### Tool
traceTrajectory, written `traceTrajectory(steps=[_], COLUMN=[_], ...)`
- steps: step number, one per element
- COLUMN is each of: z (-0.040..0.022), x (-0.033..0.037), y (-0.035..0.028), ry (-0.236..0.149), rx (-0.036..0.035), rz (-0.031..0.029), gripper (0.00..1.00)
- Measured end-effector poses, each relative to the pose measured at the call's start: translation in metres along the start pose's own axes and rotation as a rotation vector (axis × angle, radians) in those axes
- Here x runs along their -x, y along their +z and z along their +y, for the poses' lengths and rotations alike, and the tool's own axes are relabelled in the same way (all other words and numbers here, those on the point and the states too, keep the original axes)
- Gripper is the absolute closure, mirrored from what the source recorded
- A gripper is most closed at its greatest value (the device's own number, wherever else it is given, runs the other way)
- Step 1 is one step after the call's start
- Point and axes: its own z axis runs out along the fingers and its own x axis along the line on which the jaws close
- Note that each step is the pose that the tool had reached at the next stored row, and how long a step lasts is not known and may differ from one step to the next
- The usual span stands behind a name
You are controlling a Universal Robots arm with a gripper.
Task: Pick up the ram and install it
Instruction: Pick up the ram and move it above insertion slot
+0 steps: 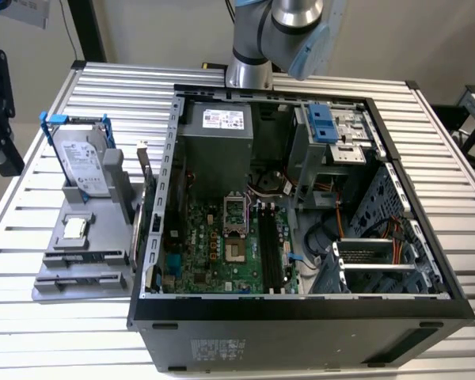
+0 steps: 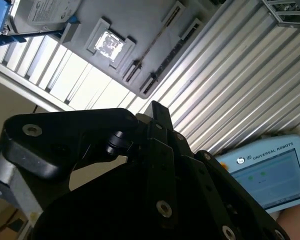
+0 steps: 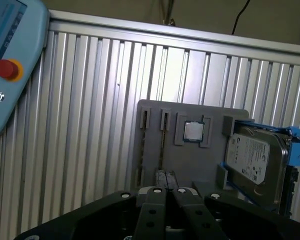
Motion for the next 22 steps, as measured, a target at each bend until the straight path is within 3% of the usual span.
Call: traceTrajectory(steps=[12,22], z=[0.0,-0.0041], x=[0.0,-0.0006], y=[0.0,0.0068], ry=[0.002,0.056], rx=[0.0023,0.0016], rz=[-0.0003,-0.0007], gripper=[0.0,0.0])
